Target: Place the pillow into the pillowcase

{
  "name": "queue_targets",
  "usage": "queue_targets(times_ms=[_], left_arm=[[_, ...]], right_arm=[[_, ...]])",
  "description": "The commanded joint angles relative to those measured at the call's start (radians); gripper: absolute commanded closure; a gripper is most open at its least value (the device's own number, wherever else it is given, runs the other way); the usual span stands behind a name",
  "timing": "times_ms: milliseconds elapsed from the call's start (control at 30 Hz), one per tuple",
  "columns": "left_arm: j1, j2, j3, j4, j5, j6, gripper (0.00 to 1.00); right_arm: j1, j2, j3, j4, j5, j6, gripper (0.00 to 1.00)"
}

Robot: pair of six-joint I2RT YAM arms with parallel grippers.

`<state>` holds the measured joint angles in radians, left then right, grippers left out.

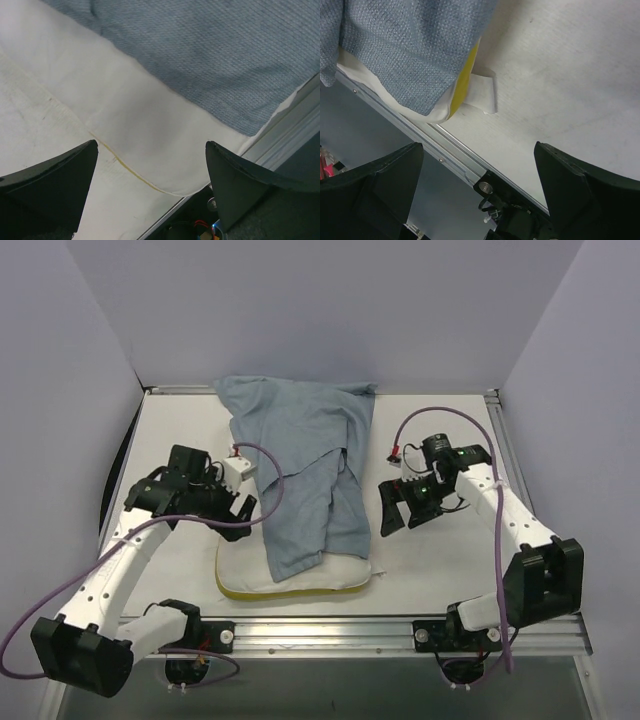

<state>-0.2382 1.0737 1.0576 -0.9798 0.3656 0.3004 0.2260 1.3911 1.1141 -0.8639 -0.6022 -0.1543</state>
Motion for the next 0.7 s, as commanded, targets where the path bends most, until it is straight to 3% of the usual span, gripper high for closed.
queue_targets(times_ms=[0, 233, 367, 500, 600, 633, 667], left_arm=[[-0.135, 0.035, -0.007, 0.035, -0.001, 0.042, 0.02], [-0.366, 0.032, -0.12, 0.11, 0.03, 0.204, 0.03], [-0.466, 0.061, -0.168, 0.196, -0.027, 0.206, 0.03], [-0.483, 0.12, -0.174, 0.279, -0.03, 0.201, 0.03], [-0.501, 0.167, -0.176, 0.334, -0.05, 0.203, 0.03], [-0.509, 0.179, -0.174, 0.349, -0.062, 0.203, 0.02], [-0.51, 0.192, -0.165, 0.365, -0.074, 0.201, 0.07]], right_arm=[[0.082, 0.061, 0.009, 0.017, -0.024, 0.016, 0.01], [0.15, 0.19, 0.021, 0.091, -0.08, 0.076, 0.1], [0.164, 0.262, 0.02, 0.114, -0.131, 0.102, 0.24], [0.167, 0.312, 0.027, 0.126, -0.157, 0.116, 0.36], [0.164, 0.318, 0.039, 0.134, -0.186, 0.125, 0.5], [0.162, 0.318, 0.046, 0.134, -0.192, 0.125, 0.59], [0.161, 0.315, 0.052, 0.134, -0.206, 0.127, 0.63]])
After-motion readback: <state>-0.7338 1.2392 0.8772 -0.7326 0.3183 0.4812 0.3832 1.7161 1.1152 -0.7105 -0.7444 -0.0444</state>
